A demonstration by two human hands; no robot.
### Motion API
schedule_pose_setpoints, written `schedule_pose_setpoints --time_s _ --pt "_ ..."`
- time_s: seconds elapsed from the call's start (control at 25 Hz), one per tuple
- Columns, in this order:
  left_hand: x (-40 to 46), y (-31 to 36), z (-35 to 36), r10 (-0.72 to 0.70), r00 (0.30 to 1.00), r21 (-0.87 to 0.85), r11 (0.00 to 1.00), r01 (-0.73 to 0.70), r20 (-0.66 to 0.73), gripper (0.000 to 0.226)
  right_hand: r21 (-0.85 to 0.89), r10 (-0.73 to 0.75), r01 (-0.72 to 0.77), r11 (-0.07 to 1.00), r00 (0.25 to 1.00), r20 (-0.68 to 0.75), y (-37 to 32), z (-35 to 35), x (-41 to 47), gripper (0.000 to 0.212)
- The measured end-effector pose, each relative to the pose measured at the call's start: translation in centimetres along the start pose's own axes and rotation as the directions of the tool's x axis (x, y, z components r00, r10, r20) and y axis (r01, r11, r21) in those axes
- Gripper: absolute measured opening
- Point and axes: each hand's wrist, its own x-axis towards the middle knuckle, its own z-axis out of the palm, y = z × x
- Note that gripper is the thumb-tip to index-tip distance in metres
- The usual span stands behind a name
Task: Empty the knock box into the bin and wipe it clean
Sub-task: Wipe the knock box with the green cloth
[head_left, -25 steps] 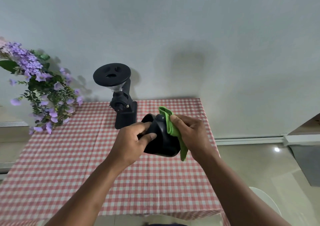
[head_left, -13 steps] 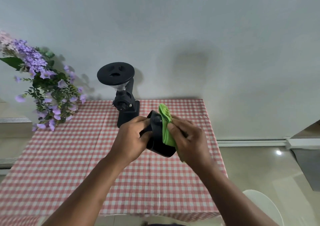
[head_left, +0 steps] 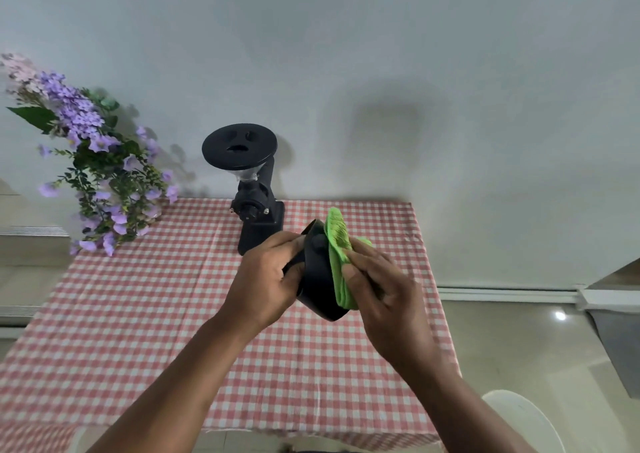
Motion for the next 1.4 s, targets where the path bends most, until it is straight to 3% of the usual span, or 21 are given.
schedule_pose_setpoints --time_s 0.08,0.2,0.32,0.44,0.56,0.68,0.84,0.96,1.04,1.12,1.2,1.28,1.4 --pt "-0.4 0.1 0.2 0.023 0.999 0.002 1.000 -0.023 0.028 0.033 0.052 0.038 -0.038 0.998 0.999 0.002 0.2 -0.3 0.3 0.030" --pt "-0.8 0.6 0.6 0.092 0.993 -0.041 0.995 -0.089 0.073 0.035 0.217 0.103 -0.129 0.968 0.986 0.128 -0.6 -1.7 3.8 0.022" --pt "-0.3 0.7 0.8 0.125 0.992 -0.015 0.992 -0.125 -0.026 0.034 0.258 0.157 -0.200 0.945 0.972 0.175 -0.8 -2.8 5.3 0.026" --pt "0.0 0.3 1.0 0.089 0.989 -0.012 0.996 -0.091 -0.115 0.032 0.162 0.139 -0.150 0.975 0.987 0.074 -0.3 -2.4 2.1 0.027" --pt "-0.4 0.2 1.1 0.057 0.992 -0.023 0.998 -0.060 -0.115 0.031 0.034 0.053 -0.053 0.998 0.999 0.005 0.2 -1.4 -0.4 0.036" --pt "-0.6 0.4 1.3 0.081 0.990 -0.040 0.995 -0.086 -0.114 0.031 0.267 0.196 -0.196 0.944 0.980 0.025 0.1 -1.9 1.0 0.029" --pt "-0.6 1.0 1.5 0.061 0.989 0.057 0.997 -0.054 -0.135 0.037 0.582 0.364 -0.354 0.732 0.925 0.105 -0.8 -2.3 2.0 0.029" --pt "-0.5 1.4 1.2 0.024 0.990 0.174 0.985 0.000 -0.138 0.045 0.485 0.331 -0.309 0.818 0.943 0.043 -0.5 -1.8 1.5 0.028" --pt "-0.3 1.7 0.9 -0.035 0.994 0.103 0.994 0.046 -0.104 0.047 0.404 0.306 -0.270 0.874 0.952 -0.026 -0.3 -1.5 1.4 0.029" --pt "-0.1 1.8 0.6 -0.180 0.982 -0.073 0.982 0.177 -0.048 0.050 0.363 0.245 -0.199 0.910 0.966 -0.085 -0.3 -1.3 1.3 0.028" --pt "0.4 2.0 0.3 -0.368 0.929 -0.357 0.864 0.355 0.033 0.052 0.328 0.190 -0.152 0.932 0.978 -0.087 -0.5 -1.1 1.3 0.028" --pt "0.9 2.1 0.2 -0.509 0.854 -0.590 0.660 0.466 0.105 0.043 0.309 0.143 -0.111 0.944 0.986 -0.082 -0.5 -1.2 1.2 0.029" --pt "1.6 2.8 0.2 -0.653 0.743 -0.710 0.454 0.539 0.147 0.019 0.188 0.056 -0.032 0.982 0.991 -0.124 -0.3 -0.7 0.9 0.030"
